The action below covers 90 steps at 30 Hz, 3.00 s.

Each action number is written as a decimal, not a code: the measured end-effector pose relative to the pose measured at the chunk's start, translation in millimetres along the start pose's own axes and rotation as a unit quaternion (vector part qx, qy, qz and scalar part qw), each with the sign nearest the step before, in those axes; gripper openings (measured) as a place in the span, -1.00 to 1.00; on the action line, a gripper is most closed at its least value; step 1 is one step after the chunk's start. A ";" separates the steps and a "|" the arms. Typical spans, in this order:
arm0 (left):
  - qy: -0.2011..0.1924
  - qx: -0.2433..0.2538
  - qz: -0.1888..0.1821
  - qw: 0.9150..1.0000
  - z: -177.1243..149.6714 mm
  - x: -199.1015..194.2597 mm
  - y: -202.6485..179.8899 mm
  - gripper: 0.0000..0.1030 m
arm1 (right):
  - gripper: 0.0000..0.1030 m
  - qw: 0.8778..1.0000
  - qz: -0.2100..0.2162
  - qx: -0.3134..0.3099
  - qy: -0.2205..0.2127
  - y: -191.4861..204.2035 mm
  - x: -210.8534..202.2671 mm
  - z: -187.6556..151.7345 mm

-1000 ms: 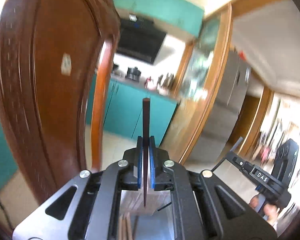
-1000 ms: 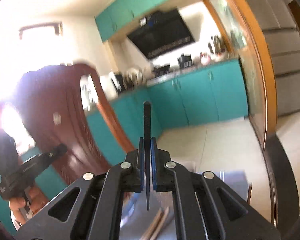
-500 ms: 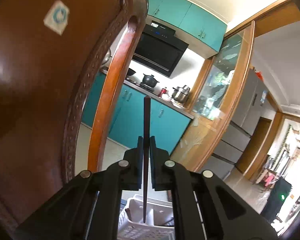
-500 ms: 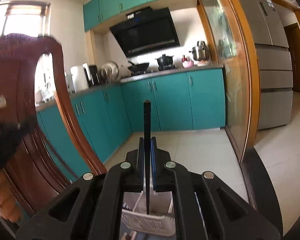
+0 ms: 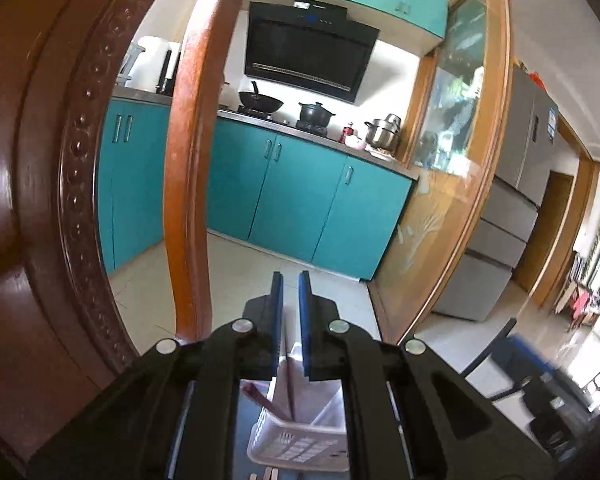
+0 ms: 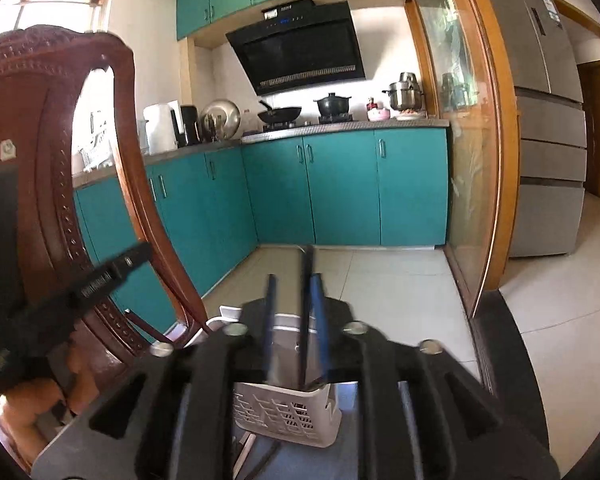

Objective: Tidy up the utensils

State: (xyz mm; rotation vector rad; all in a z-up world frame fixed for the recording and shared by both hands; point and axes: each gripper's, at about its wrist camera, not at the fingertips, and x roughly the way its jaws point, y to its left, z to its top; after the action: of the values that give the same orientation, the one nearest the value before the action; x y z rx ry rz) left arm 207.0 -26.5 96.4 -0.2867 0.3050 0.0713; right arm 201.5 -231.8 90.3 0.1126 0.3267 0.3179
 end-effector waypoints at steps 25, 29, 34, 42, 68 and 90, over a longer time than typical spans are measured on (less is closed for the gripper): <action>0.242 0.015 0.052 0.969 -146.2 -29.0 82.1 -0.81 | -0.46 0.945 0.022 -0.004 0.328 46.6 108.8 -173.9; 0.262 0.030 0.050 0.963 -155.0 -25.6 79.8 -0.77 | -0.64 0.944 -0.002 -0.045 0.327 61.1 115.5 -174.0; 0.285 0.037 0.053 0.956 -161.4 -14.9 79.1 -0.74 | -0.75 0.940 -0.005 -0.031 0.341 54.4 104.0 -174.8; 0.310 0.061 0.045 0.948 -173.9 -1.3 63.5 -0.65 | -0.97 0.935 -0.021 0.025 0.353 11.3 78.7 -181.1; 0.333 0.057 0.077 0.938 -176.4 7.1 72.6 -0.46 | -0.66 0.943 -0.044 -0.053 0.327 65.7 113.2 -183.6; 0.339 0.073 0.067 0.936 -183.8 10.0 61.5 -0.33 | -0.79 0.939 -0.025 0.004 0.344 -2.4 62.2 -182.9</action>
State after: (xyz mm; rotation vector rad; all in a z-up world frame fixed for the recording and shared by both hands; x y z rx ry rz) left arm 157.1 -20.5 -91.1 -0.1323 1.0139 0.0828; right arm 197.3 -203.3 -100.7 -0.0044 1.0239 0.2987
